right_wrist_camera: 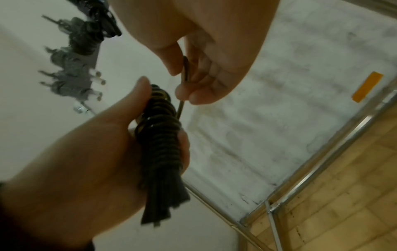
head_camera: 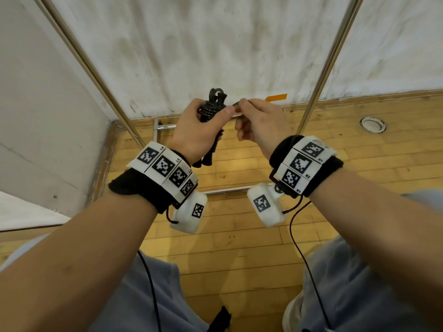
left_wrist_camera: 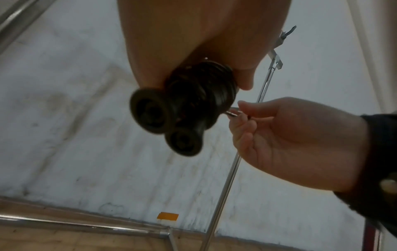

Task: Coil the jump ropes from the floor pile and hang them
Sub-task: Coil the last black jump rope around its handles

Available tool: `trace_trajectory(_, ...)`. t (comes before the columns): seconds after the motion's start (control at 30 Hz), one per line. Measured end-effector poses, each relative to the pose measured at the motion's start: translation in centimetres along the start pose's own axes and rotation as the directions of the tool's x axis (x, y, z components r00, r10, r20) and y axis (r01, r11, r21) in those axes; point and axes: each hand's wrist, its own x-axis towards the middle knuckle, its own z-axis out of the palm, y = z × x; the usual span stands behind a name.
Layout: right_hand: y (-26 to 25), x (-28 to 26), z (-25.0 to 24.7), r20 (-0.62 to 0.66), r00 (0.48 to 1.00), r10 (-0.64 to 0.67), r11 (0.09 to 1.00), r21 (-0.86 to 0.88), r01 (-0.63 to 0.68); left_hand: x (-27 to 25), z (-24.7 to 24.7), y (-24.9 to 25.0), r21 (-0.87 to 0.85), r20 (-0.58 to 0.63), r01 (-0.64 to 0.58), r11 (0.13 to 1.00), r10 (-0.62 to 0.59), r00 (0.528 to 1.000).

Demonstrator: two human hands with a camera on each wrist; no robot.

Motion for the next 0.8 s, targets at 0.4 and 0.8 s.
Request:
trace_trajectory(0.4, -3.2, -0.5, 0.0, 0.014, 0.982, -0.189, 0.978, -0.088, 0.189, -0.5, -0.2, 3.2, -0.052, -0.136, -0.102, 0.993, 0.094, 0.986)
trace_trajectory(0.8, -1.8, 0.1, -0.4, -0.129, 0.984, -0.123, 0.978, -0.184, 0.099, -1.7, -0.3, 4.0, -0.105, -0.018, -0.067, 0.992, 0.066, 0.998)
